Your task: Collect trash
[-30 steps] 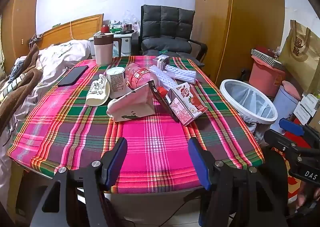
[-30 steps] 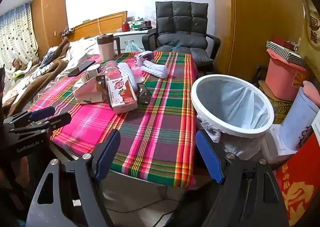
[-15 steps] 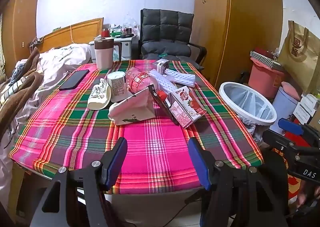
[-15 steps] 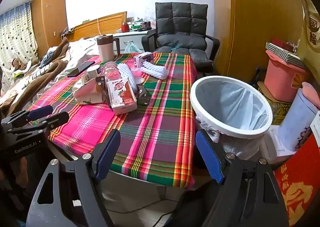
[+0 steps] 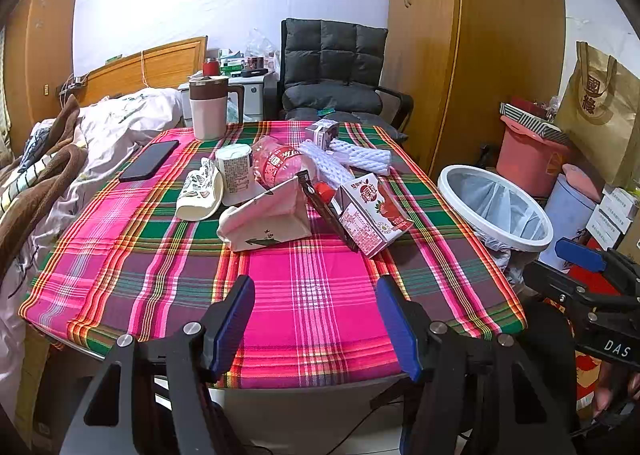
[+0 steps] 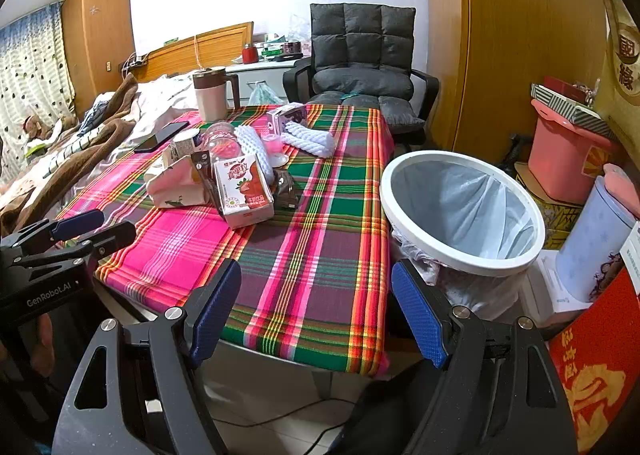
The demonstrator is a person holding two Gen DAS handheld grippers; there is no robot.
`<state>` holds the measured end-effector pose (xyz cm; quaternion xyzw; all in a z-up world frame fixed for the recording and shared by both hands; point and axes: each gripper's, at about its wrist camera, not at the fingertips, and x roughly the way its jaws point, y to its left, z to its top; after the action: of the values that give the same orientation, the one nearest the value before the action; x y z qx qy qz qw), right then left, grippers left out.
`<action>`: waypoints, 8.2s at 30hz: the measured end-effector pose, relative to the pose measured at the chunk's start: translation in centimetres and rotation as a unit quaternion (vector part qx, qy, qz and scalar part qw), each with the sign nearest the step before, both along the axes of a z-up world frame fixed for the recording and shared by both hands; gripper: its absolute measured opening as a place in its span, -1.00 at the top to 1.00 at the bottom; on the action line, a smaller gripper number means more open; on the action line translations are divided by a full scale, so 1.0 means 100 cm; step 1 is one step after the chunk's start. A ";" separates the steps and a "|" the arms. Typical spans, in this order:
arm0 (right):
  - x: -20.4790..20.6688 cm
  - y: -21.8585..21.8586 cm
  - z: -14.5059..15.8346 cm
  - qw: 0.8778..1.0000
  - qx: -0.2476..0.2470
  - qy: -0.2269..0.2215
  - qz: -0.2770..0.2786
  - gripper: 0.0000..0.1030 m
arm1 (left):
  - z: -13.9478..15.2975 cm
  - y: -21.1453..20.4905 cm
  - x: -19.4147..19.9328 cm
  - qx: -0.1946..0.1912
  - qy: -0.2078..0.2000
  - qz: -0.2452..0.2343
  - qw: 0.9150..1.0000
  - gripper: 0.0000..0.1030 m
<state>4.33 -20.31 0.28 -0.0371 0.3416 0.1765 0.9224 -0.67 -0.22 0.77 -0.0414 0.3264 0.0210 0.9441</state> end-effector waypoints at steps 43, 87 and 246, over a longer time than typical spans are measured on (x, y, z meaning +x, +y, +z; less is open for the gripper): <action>0.002 0.000 0.000 1.000 -0.001 0.001 0.000 -0.53 | 0.001 0.000 0.001 -0.002 -0.001 0.001 1.000 -0.22; 0.070 0.060 -0.032 0.994 0.002 0.049 0.096 -0.53 | -0.029 0.081 0.091 -0.007 0.023 0.012 1.000 -0.22; 0.084 0.014 -0.015 0.993 0.058 0.063 0.086 0.16 | -0.025 0.084 0.108 -0.056 0.003 0.063 0.996 -0.06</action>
<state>12.71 -18.88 -1.21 -0.0017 0.3835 0.2764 0.8812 10.10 8.19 -1.74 -0.1147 0.3270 0.0623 0.9360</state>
